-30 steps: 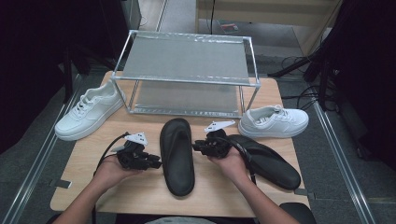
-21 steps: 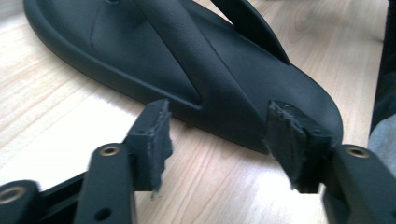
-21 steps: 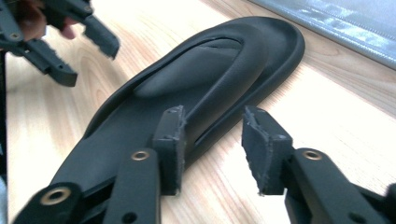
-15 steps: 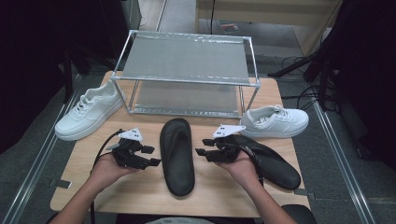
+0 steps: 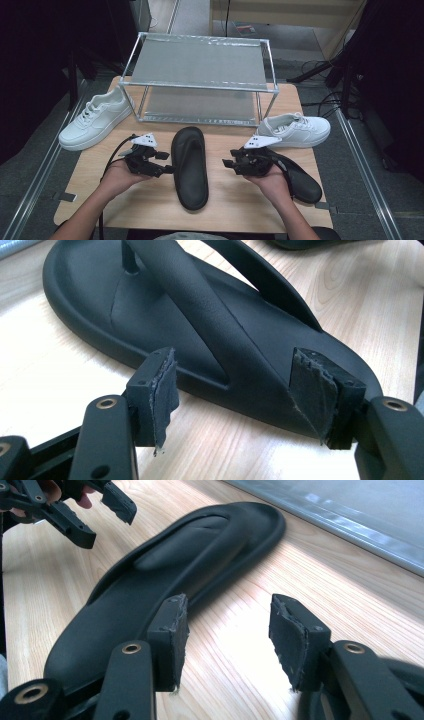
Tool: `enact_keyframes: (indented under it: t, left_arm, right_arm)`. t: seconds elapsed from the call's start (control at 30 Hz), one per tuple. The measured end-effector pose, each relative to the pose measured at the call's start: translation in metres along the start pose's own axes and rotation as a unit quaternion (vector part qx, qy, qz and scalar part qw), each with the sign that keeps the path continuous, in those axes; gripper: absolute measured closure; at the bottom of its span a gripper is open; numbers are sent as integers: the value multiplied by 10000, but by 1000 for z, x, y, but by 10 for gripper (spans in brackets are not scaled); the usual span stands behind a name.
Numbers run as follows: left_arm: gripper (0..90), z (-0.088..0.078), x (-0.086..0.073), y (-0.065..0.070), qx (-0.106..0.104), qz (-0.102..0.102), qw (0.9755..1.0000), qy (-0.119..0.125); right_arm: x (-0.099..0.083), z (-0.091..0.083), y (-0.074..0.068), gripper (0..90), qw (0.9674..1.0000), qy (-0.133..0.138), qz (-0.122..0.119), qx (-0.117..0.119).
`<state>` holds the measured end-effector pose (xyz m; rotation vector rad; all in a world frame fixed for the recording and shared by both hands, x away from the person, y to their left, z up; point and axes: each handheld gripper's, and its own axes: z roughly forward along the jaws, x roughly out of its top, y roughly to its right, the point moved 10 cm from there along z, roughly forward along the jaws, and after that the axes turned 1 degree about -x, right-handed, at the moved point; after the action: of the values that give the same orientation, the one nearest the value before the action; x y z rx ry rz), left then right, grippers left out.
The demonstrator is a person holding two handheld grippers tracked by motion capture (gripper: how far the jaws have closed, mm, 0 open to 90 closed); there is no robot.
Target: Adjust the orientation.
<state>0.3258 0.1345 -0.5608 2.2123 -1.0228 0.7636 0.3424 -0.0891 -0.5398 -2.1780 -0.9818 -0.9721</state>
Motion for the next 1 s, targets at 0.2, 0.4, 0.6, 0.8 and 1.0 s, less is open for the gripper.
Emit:
enact_keyframes:
  t: [0.2,0.4,0.6,0.8,1.0]
  left_arm:
    - [361,2,9,-6,121,-25,9999,66]
    - [361,8,15,-6,32,32,10000,73]
    - [362,10,21,-7,13,48,9999,97]
    - [385,15,27,-6,-64,106,9999,49]
    - [382,20,32,-9,-105,126,9998,133]
  right_arm:
    - [-11,-22,16,512,9996,65,147,-246]
    - [-22,-40,23,522,9991,102,250,-330]
    - [-35,-56,30,522,9984,75,288,-484]
    - [-48,-82,44,525,9957,198,502,-753]
    - [-59,-100,55,532,9935,250,643,-905]
